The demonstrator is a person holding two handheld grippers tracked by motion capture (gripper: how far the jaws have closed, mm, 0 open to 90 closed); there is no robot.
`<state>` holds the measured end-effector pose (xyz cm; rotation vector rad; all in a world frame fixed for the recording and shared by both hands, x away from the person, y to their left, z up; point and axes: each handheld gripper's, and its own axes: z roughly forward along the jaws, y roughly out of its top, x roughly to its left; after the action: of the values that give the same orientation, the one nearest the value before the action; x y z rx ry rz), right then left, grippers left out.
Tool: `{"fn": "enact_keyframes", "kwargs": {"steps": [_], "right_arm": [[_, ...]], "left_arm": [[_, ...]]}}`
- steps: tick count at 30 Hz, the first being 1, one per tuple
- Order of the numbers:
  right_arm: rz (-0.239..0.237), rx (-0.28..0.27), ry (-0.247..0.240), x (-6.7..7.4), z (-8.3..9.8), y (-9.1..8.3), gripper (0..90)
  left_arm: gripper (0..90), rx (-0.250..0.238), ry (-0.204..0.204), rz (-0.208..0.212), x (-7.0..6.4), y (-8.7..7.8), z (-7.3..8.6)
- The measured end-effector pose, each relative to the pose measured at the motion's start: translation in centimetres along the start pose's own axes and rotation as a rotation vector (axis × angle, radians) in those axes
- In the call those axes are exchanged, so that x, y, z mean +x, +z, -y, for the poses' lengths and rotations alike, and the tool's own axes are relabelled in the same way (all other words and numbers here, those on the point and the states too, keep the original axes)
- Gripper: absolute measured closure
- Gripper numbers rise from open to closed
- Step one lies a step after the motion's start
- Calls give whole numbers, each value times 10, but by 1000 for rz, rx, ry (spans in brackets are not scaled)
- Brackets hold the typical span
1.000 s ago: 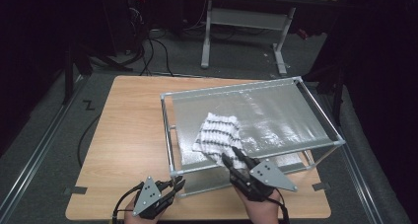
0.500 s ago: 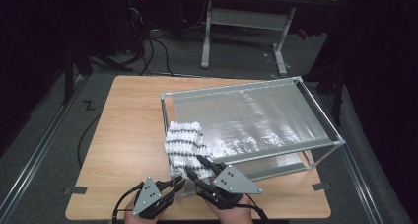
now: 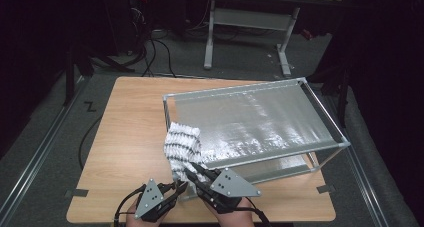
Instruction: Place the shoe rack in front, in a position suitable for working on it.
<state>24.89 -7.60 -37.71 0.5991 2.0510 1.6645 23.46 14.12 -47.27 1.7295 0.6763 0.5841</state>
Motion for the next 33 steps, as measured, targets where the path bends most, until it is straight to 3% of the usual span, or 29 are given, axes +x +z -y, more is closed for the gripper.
{"fn": "enact_keyframes", "kwargs": {"steps": [5,10,11,12,13,14,16,19,23,30,33], "right_arm": [[19,-42,-10,-4,-4,-11,796],[86,-133,-11,-20,-18,-48,796],[86,-133,-11,-20,-18,-48,796],[124,-158,-22,-27,-21,-69,796],[124,-158,-22,-27,-21,-69,796],[169,-176,-32,-33,-21,-90,796],[213,-174,-33,-41,-17,-110,796],[262,-134,-4,-53,-3,-131,795],[293,-31,45,-65,27,-140,794],[305,153,106,-80,75,-124,794],[329,235,86,-85,92,-113,793]], "left_arm": [[802,-2,0,1,0,0,0],[802,-1,0,0,0,0,0],[802,-1,0,0,0,0,0],[802,-1,-1,-1,0,0,0],[802,-1,-1,-1,0,0,0],[802,-2,0,-3,0,0,0],[802,-3,-2,-5,0,0,0],[802,1,-1,-6,0,0,0],[802,3,-2,-7,1,1,0],[802,3,-7,-9,3,1,-1],[803,4,-9,-9,4,2,-1]]}}
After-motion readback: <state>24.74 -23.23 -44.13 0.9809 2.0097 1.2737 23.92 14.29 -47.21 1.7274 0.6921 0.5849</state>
